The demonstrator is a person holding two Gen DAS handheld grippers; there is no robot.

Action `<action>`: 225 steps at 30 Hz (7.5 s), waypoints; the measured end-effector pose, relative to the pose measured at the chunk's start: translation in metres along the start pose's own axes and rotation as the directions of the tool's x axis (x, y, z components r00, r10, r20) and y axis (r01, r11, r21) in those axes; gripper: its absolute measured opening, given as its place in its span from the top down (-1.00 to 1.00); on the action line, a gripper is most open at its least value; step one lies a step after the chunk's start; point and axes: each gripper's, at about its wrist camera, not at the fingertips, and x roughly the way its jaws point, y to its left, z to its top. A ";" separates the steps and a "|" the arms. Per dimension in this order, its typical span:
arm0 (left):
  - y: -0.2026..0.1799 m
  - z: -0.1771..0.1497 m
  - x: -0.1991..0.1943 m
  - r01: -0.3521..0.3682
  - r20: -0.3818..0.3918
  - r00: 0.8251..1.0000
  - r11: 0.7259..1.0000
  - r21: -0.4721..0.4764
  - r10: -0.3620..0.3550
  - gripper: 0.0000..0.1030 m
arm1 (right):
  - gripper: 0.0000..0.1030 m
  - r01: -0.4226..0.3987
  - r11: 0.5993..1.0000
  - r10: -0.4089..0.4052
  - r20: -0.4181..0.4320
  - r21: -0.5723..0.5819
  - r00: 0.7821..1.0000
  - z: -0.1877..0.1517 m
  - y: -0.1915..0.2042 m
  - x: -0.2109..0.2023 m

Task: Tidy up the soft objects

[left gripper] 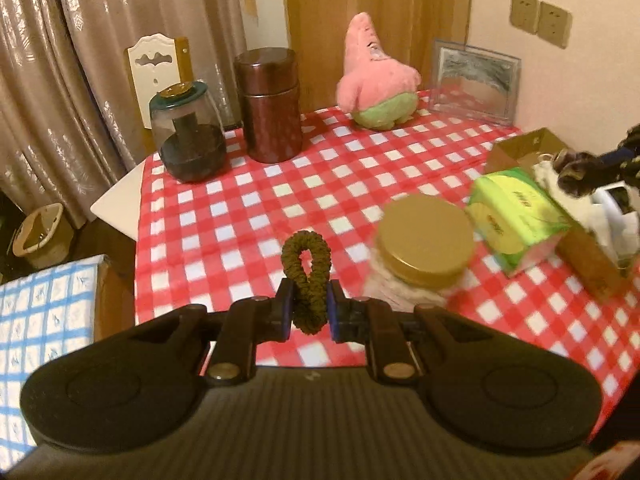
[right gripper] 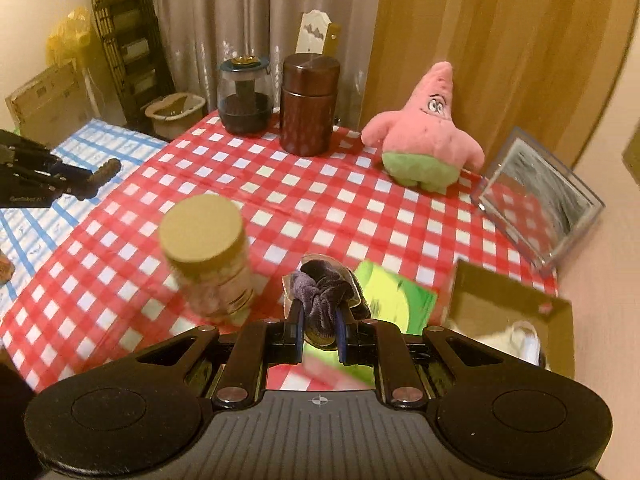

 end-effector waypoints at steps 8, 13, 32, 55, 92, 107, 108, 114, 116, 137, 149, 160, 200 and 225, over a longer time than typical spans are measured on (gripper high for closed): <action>-0.054 -0.031 -0.054 0.017 0.056 0.998 0.999 -0.040 -0.015 0.70 | 0.70 -0.008 0.995 0.002 0.057 0.101 0.998 -0.058 0.015 -0.040; -0.096 -0.044 -0.065 0.052 0.068 0.997 0.996 -0.069 -0.047 0.70 | 0.70 0.004 0.988 -0.017 0.079 0.154 0.997 -0.084 0.015 -0.056; -0.240 -0.039 -0.045 0.226 0.072 0.973 0.970 -0.085 -0.221 0.70 | 0.70 0.118 0.952 -0.148 0.086 0.283 0.985 -0.152 -0.044 -0.110; -0.377 0.055 0.093 0.412 -0.024 0.911 0.910 0.045 -0.411 0.69 | 0.70 0.157 0.937 -0.149 -0.047 0.312 0.988 -0.177 -0.188 -0.045; -0.355 0.022 0.020 0.341 0.121 0.930 0.938 0.060 -0.346 -0.76 | -0.57 0.205 0.889 -0.227 0.006 0.411 0.974 -0.196 -0.142 -0.106; -0.338 -0.044 -0.053 0.254 0.114 0.963 0.962 -0.097 -0.243 -1.00 | -0.67 0.217 0.856 -0.259 0.026 0.470 0.965 -0.229 -0.079 -0.178; -0.338 -0.047 -0.058 0.252 0.114 0.964 0.963 -0.102 -0.240 -1.00 | -0.67 0.217 0.850 -0.264 0.032 0.481 0.964 -0.231 -0.076 -0.183; -0.344 -0.067 -0.086 0.192 0.106 0.978 0.975 -0.111 -0.180 -1.00 | -0.67 0.199 0.832 -0.260 0.049 0.517 0.964 -0.237 -0.061 -0.198; -0.344 -0.074 -0.093 0.182 0.102 0.980 0.976 -0.119 -0.171 -0.99 | -0.67 0.208 0.839 -0.266 0.045 0.503 0.963 -0.238 -0.053 -0.200; -0.332 -0.121 -0.126 0.085 0.099 0.993 0.975 -0.206 -0.066 -0.97 | -0.67 0.223 0.861 -0.274 0.046 0.458 0.961 -0.250 -0.007 -0.207; -0.331 -0.126 -0.131 0.082 0.103 0.993 0.974 -0.213 -0.061 -0.97 | -0.67 0.223 0.868 -0.270 0.044 0.444 0.962 -0.252 -0.004 -0.209; -0.332 -0.126 -0.131 0.080 0.100 0.993 0.973 -0.216 -0.060 -0.97 | -0.67 0.217 0.871 -0.262 0.045 0.440 0.964 -0.253 -0.004 -0.207; -0.338 -0.124 -0.132 0.085 0.107 0.992 0.976 -0.202 -0.064 -0.97 | -0.67 0.225 0.868 -0.275 0.051 0.443 0.960 -0.254 -0.006 -0.208; -0.338 -0.125 -0.132 0.086 0.107 0.992 0.976 -0.201 -0.065 -0.97 | -0.67 0.226 0.867 -0.276 0.051 0.444 0.960 -0.254 -0.007 -0.210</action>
